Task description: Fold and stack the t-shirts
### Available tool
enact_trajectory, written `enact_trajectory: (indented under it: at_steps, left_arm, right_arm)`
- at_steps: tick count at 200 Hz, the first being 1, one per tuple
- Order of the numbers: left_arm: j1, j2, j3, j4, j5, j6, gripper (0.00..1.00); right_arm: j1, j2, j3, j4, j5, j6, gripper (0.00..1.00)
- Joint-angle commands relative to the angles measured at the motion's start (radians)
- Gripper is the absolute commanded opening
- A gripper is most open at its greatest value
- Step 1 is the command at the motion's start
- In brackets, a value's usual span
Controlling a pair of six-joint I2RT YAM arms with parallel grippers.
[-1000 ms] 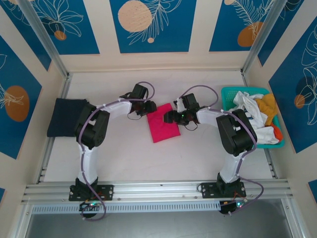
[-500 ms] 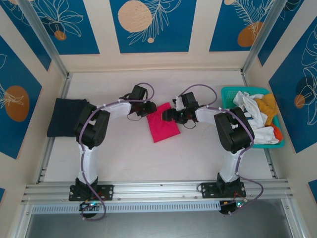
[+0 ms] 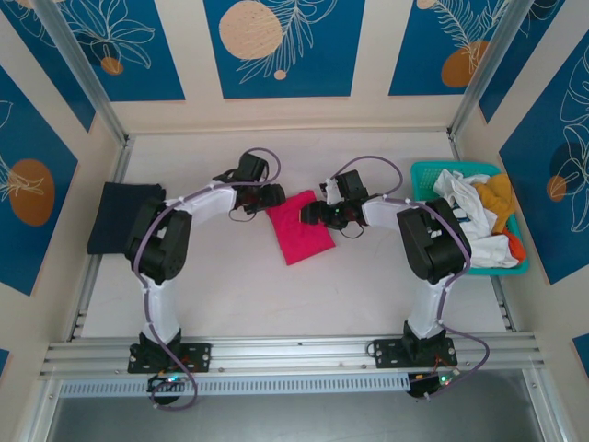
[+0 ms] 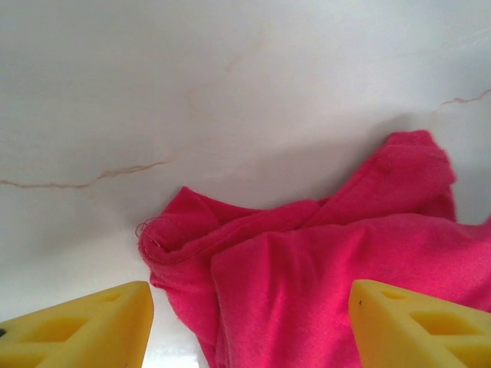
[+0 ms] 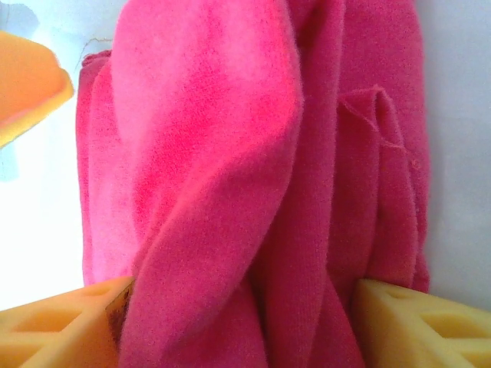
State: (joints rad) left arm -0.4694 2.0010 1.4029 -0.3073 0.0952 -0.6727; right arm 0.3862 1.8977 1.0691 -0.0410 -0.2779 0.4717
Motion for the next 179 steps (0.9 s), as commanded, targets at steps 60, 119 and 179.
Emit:
enact_trajectory:
  at_steps: [60, 119, 179]
  left_arm:
    - [0.006, 0.096, 0.038, 0.048, 0.120, -0.064, 0.45]
    - [0.029, 0.104, 0.018, 0.070, 0.168, -0.075, 0.04]
    - [0.130, 0.094, 0.026, -0.019, 0.204, 0.059, 0.06]
  right_arm:
    - [0.018, 0.034, 0.023, -0.026, -0.037, 0.010, 0.72]
    - [0.036, 0.034, 0.019, 0.009, -0.063, 0.058, 0.72]
    - [0.112, -0.045, -0.053, 0.111, 0.013, 0.239, 0.75]
